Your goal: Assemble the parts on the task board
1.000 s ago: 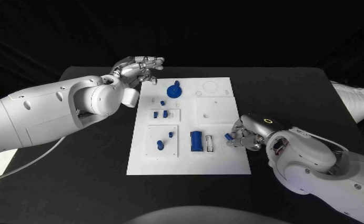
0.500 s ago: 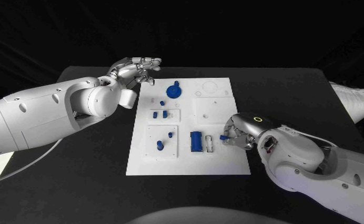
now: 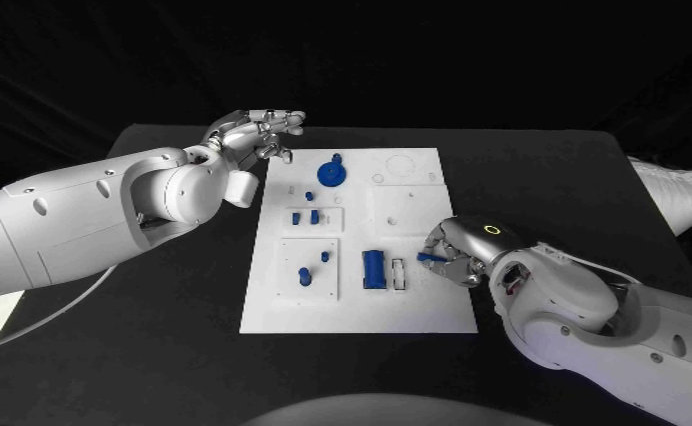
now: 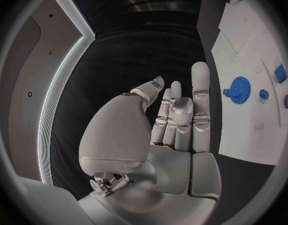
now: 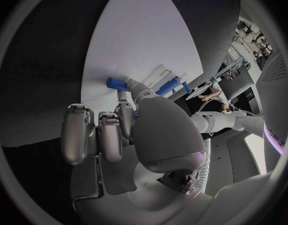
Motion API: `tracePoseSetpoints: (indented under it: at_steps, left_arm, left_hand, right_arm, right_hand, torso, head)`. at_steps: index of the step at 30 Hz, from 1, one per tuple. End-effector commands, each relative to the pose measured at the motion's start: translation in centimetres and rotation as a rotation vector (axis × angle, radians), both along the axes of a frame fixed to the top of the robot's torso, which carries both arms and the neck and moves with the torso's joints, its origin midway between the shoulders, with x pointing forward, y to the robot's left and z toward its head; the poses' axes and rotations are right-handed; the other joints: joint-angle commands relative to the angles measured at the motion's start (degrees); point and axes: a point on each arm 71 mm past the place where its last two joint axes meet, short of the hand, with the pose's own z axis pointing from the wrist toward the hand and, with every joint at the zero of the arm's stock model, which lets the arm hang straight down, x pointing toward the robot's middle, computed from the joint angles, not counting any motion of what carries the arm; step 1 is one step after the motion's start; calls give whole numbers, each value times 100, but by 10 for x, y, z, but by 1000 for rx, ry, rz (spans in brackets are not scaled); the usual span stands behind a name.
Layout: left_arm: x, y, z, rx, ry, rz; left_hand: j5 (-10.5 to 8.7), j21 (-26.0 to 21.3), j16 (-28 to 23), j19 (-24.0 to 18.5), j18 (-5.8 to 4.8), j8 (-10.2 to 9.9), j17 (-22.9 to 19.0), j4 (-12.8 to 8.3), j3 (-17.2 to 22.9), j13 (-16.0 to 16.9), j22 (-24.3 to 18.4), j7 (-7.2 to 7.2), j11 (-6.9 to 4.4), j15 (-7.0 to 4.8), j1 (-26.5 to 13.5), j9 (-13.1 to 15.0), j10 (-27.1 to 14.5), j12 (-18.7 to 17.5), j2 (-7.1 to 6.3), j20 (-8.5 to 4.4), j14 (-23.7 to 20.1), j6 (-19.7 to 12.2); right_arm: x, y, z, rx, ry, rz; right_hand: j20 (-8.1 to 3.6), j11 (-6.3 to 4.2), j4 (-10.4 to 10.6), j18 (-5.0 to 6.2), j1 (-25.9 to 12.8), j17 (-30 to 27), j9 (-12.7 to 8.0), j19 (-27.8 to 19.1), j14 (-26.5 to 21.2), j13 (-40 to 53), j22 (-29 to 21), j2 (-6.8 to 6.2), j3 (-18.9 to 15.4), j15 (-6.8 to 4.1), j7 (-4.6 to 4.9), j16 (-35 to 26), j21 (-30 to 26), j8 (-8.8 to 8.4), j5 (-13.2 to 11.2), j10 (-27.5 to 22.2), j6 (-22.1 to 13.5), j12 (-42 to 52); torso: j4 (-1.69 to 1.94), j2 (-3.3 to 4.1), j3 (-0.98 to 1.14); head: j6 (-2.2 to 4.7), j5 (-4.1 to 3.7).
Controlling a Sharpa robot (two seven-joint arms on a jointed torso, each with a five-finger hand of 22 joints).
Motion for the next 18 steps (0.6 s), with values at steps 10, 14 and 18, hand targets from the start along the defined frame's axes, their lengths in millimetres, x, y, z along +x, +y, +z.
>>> tracePoseSetpoints:
  at_steps: [10,14,18]
  left_arm:
    - [-1,-3,1,-8,-9,-22]
    - [-1,-3,1,-8,-9,-23]
    - [-1,-2,1,-8,-9,-22]
  left_hand:
    - [12,-34,6,-3,75,26,-13,-4,-26,-6,-7,4,-4,8,-35,6,-55,23,36,52,-27,-48]
    - [12,-34,6,-3,75,26,-13,-4,-26,-6,-7,4,-4,8,-35,6,-55,23,36,52,-27,-48]
    - [12,-34,6,-3,75,26,-13,-4,-26,-6,-7,4,-4,8,-35,6,-55,23,36,52,-27,-48]
  right_arm:
    - [-1,-4,-2,61,7,-53]
    - [-1,-4,1,137,-3,-78]
    - [-3,-4,3,225,21,-113]
  right_hand:
    - [-18,-74,-113,-86,-379,1318,-4,66,553,-394,62,-373,883,-18,-89,48,65,85,-57,136,218,115]
    - [-30,-92,-91,-93,-512,1342,0,81,559,-360,97,-439,924,-31,-112,68,89,116,-158,176,266,164]
    - [-39,-103,-78,-97,-587,1353,2,92,562,-338,120,-475,925,-39,-124,77,104,134,-196,200,294,197]
  torso:
    - [26,6,-18]
    - [50,10,-24]
    - [59,13,-32]
  head:
    - [0,-22]
    - [-7,-39]
    - [-15,-42]
